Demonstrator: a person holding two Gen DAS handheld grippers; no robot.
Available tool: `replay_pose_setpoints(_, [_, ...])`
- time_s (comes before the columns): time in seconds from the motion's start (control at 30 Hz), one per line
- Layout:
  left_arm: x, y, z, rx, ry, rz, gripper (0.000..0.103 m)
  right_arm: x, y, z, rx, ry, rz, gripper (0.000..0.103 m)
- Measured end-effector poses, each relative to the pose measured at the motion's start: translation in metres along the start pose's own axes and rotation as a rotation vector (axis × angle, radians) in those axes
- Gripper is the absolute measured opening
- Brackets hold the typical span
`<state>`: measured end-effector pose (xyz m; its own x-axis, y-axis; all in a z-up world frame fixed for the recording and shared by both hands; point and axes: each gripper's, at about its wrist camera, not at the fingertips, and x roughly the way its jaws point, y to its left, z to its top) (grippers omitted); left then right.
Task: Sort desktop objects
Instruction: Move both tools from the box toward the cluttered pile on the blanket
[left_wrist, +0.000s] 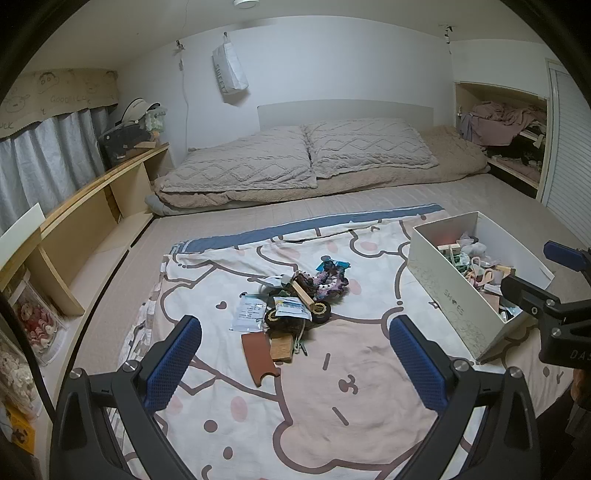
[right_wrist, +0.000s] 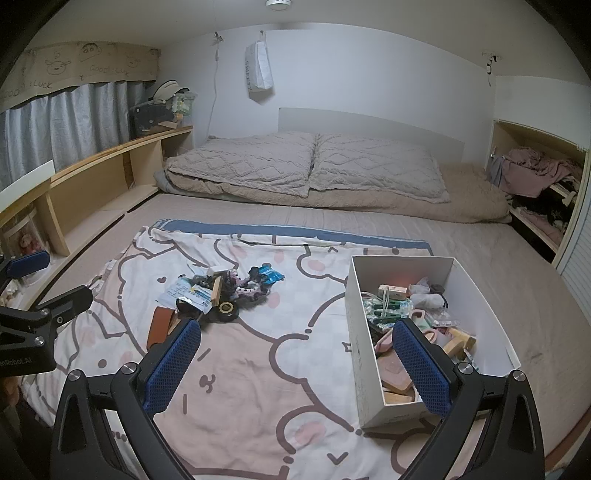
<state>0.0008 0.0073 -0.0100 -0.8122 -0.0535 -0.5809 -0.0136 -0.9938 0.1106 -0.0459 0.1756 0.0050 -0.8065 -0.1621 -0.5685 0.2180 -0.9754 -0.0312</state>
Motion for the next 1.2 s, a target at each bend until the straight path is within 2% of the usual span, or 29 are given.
replay_pose_setpoints(0.57, [-0.013,0.000,0.001,-0.007,-0.016,0.007,0.102,-0.007,0.000,0.002,-0.009,-0.013,0.005,0.103])
replay_pose_setpoints(1.03, [-0.020,0.015,0.013,-0.010,-0.077,0.068,0.102,-0.012,-0.014,0.017,0.025,-0.015,0.092,0.103])
replay_pose_setpoints(1.2, [-0.011,0.028,0.018,-0.035,-0.057,0.065,0.102,-0.008,-0.016,0.025,0.020,-0.007,0.112,0.103])
